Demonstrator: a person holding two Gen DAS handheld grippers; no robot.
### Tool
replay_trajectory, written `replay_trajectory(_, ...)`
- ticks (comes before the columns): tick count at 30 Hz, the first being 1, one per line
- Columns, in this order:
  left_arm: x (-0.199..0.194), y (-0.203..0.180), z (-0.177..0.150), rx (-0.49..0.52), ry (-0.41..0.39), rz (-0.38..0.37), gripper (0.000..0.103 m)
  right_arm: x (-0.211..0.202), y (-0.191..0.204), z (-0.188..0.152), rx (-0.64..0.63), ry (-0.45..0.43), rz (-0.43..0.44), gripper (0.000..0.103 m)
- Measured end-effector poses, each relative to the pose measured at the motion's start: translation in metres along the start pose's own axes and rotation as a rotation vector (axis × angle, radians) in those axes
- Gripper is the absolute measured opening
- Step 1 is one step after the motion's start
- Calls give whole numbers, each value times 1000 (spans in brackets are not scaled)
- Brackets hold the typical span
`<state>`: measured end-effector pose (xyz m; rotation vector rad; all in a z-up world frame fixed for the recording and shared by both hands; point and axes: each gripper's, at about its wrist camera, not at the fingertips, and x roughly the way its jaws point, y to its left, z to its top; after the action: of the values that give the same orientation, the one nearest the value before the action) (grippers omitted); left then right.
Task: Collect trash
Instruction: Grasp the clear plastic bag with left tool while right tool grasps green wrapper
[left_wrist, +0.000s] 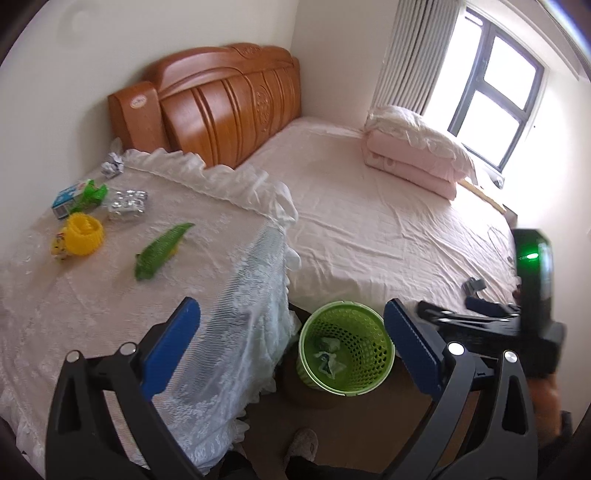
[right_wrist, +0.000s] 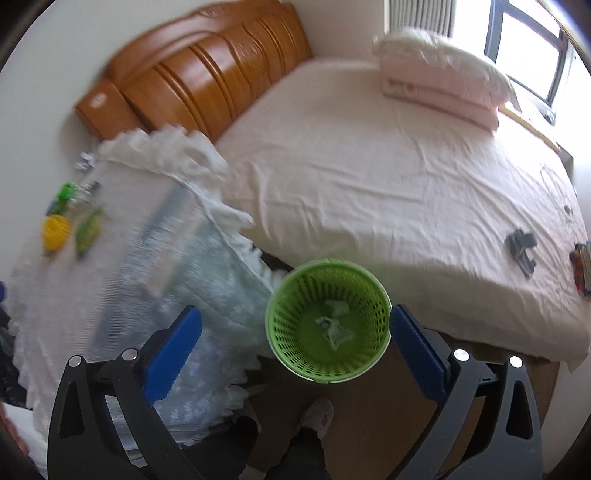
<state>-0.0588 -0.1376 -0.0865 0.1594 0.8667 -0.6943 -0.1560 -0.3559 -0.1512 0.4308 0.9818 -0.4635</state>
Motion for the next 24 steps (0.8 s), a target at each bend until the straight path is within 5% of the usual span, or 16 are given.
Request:
replay_trajectory(12, -18, 46, -12, -72, -1, 67, 95, -29, 52, -4, -99, -34, 37, 101)
replay_trajectory(24, -45, 121, -35, -203, -10, 208, 95, -9, 138, -6, -256, 15, 194, 101)
